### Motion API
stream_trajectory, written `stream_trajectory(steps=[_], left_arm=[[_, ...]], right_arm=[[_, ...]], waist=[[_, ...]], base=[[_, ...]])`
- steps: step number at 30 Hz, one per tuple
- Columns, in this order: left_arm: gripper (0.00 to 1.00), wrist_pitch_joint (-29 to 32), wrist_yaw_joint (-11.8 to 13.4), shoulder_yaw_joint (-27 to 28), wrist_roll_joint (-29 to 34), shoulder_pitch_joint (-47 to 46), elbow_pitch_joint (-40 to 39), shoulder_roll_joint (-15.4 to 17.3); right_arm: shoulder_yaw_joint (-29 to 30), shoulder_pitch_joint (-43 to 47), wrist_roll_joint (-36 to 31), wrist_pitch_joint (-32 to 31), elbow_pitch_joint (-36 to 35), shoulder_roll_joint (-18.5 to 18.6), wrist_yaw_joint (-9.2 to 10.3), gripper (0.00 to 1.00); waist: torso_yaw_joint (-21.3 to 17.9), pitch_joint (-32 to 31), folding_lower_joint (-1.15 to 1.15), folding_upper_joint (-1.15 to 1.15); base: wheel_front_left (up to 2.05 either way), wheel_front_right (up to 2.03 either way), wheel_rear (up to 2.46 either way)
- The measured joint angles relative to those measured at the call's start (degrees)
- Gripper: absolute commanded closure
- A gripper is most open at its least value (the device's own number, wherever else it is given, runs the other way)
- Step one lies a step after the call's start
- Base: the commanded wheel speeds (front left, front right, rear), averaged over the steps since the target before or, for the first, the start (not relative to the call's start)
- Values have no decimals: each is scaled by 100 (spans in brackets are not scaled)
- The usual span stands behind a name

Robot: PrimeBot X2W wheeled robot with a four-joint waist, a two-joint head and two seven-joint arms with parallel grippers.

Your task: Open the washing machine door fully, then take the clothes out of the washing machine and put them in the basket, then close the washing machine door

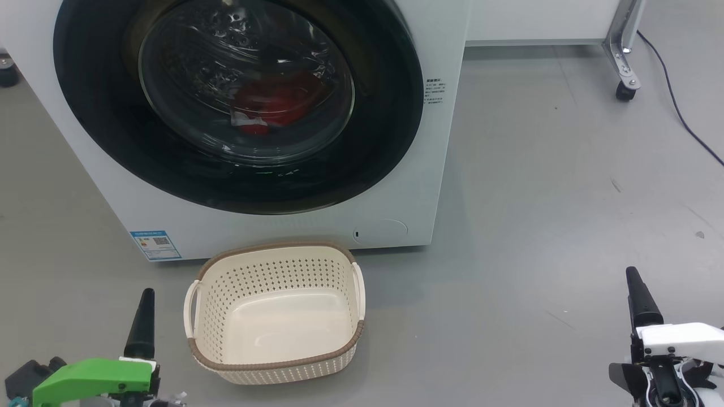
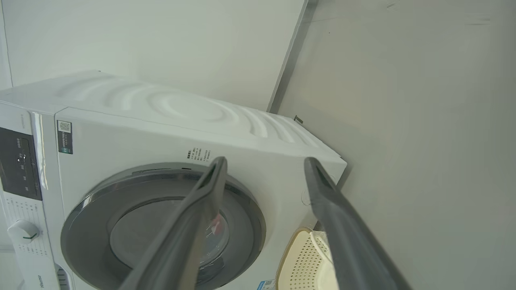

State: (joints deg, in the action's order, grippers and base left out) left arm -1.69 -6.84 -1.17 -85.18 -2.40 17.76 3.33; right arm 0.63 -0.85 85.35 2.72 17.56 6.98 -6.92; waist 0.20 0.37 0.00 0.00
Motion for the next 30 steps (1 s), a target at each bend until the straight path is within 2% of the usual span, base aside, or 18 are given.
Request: stream_trajectory(steps=[6, 12, 30], left_arm=[[0, -101, 9, -118, 670, -13, 19, 145], [0, -229, 137, -235, 1517, -122, -29, 289], [0, -554, 497, -635, 3760, -145, -360, 347]], right_arm=[[-177, -77, -750, 134, 42, 205, 5, 0], [-396, -143, -1510, 224, 47, 350, 137, 0], [-1021, -276, -3428, 527, 18, 412, 411, 0]], waist=[[10, 7, 0, 0], [20, 13, 0, 0], [34, 7, 0, 0]], base=[[0, 0, 0], [0, 0, 0], [0, 0, 0]])
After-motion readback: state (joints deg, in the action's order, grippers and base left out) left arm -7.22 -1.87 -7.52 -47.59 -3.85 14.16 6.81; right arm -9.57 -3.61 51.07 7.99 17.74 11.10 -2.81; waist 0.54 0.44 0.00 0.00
